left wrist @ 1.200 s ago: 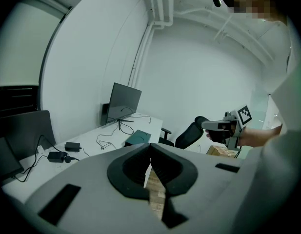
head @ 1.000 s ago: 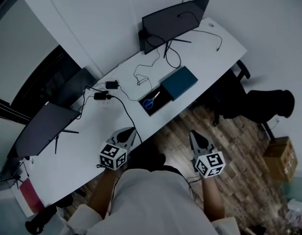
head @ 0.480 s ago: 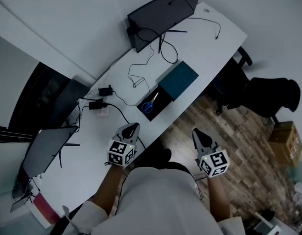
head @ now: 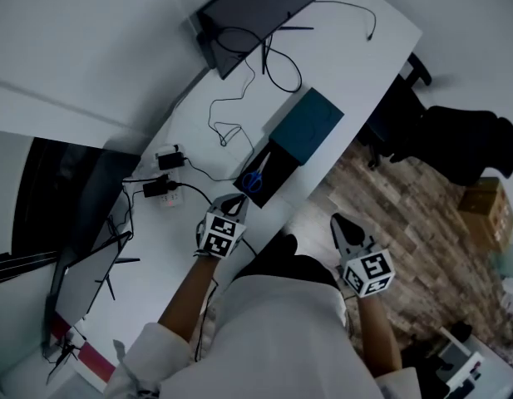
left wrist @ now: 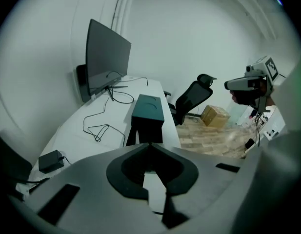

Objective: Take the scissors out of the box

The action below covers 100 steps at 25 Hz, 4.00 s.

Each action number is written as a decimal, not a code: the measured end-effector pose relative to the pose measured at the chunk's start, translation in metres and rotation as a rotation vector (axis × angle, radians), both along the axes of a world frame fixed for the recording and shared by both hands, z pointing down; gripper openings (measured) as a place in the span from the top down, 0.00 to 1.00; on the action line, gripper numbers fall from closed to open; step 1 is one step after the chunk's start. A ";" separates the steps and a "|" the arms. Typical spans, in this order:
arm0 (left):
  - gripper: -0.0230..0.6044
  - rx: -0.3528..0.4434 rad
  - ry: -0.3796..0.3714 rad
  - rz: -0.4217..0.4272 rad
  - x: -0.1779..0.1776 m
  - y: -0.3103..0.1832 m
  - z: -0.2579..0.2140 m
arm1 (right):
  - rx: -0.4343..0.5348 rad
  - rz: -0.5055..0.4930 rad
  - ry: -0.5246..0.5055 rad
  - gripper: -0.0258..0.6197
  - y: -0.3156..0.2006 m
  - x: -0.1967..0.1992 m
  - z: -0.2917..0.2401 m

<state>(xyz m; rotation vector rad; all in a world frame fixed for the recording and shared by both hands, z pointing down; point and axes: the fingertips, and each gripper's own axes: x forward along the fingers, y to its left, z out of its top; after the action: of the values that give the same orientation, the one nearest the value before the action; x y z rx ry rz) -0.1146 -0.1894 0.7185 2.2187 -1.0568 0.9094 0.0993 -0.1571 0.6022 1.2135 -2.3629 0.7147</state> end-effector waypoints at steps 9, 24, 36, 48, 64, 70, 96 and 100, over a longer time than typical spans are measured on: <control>0.81 -0.170 -0.078 0.098 0.002 -0.010 0.084 | -0.107 0.022 0.017 0.91 -0.006 -0.007 0.035; 0.72 -0.438 -0.406 0.142 0.007 -0.017 0.149 | -0.173 -0.046 -0.055 0.91 -0.063 0.029 0.070; 0.79 -0.521 -0.616 0.187 -0.004 -0.018 0.180 | -0.210 -0.041 -0.084 0.91 -0.078 0.058 0.087; 0.81 -0.456 -0.537 0.279 0.011 -0.018 0.157 | -0.192 -0.020 -0.071 0.91 -0.083 0.058 0.083; 0.81 -0.213 -0.290 0.140 0.006 -0.022 0.082 | -0.103 -0.044 0.018 0.91 -0.055 0.018 0.043; 0.81 -0.114 -0.134 0.076 -0.005 -0.012 0.033 | -0.051 -0.058 0.058 0.91 -0.033 -0.006 0.025; 0.81 0.175 0.116 -0.270 0.010 0.078 -0.120 | 0.126 -0.153 -0.019 0.91 0.054 0.035 -0.030; 0.81 0.196 0.150 -0.333 0.027 0.111 -0.139 | 0.132 -0.169 -0.048 0.91 0.078 0.062 -0.030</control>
<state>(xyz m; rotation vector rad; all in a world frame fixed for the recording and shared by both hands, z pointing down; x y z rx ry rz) -0.0871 -0.0782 0.5797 2.1332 -1.4380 0.5067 0.1610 -0.0792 0.5719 1.0417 -2.5499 0.5468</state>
